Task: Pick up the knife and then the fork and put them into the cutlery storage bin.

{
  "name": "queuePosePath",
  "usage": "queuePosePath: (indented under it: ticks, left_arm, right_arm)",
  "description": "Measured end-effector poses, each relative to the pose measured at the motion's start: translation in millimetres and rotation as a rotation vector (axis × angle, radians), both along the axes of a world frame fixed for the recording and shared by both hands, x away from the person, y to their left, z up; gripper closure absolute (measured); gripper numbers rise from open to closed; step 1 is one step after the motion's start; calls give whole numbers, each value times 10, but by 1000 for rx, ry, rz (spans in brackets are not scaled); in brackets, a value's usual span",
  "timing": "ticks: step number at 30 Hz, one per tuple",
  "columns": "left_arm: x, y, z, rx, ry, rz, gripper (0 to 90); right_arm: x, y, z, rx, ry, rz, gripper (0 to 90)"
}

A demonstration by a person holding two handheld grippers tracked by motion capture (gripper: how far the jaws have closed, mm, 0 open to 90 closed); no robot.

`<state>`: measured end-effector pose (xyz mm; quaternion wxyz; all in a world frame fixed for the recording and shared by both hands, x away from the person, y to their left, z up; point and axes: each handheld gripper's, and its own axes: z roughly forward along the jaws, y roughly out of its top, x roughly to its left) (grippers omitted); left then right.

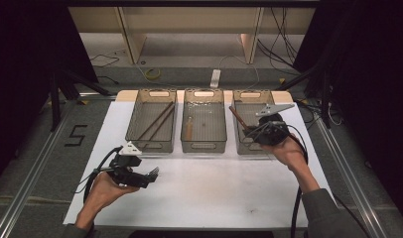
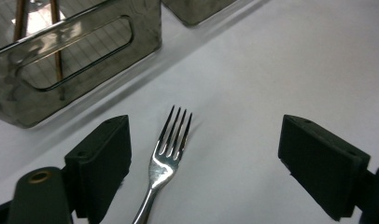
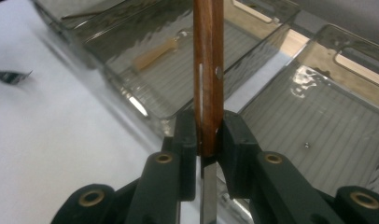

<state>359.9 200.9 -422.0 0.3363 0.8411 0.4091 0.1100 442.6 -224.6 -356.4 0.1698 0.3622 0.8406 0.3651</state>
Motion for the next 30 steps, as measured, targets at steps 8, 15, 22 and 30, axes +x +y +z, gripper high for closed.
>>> queuePosePath:
  ticks: [8,15,22,30]
  left_arm:
    - [-39,111,-45,-16,-1,30,169]
    - [-53,161,-96,1,-2,47,167]
    - [-56,216,-109,-15,1,63,167]
    - [-65,246,-109,-20,-2,73,166]
  right_arm:
    - [328,-60,42,25,33,-80,781]
    - [545,-77,69,28,48,-140,781]
    - [714,-87,23,30,75,-183,780]
    - [862,-68,-35,30,97,-224,780]
